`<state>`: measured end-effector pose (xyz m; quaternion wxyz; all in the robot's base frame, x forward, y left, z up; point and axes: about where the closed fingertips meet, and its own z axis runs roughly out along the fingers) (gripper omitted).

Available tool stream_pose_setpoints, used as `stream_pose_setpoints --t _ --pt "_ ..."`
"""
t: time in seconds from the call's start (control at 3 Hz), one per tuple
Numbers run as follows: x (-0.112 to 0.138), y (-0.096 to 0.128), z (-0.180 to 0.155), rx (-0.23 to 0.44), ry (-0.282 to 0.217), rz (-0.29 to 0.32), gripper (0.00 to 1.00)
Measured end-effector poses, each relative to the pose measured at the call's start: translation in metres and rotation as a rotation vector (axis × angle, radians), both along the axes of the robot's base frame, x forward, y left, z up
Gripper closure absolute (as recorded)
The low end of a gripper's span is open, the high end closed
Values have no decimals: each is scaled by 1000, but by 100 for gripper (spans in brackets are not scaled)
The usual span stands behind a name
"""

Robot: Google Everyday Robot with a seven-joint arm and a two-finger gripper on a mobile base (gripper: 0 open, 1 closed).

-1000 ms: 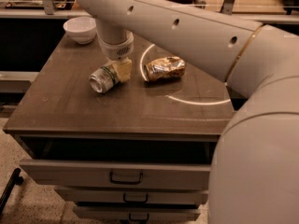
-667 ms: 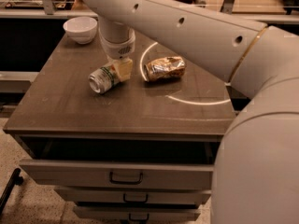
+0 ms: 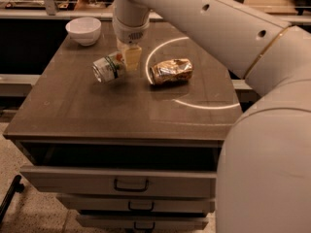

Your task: Place 7up can into white bowl

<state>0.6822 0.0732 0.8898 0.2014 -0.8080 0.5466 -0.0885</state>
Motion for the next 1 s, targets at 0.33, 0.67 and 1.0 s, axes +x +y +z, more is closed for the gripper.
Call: stream_pose_setpoints --t 0.33,0.67,1.0 --pt "25 -2 37 68 -108 -52 100" --pt "51 -5 60 140 -211 -118 100" --pt "82 -2 88 240 -339 -184 100"
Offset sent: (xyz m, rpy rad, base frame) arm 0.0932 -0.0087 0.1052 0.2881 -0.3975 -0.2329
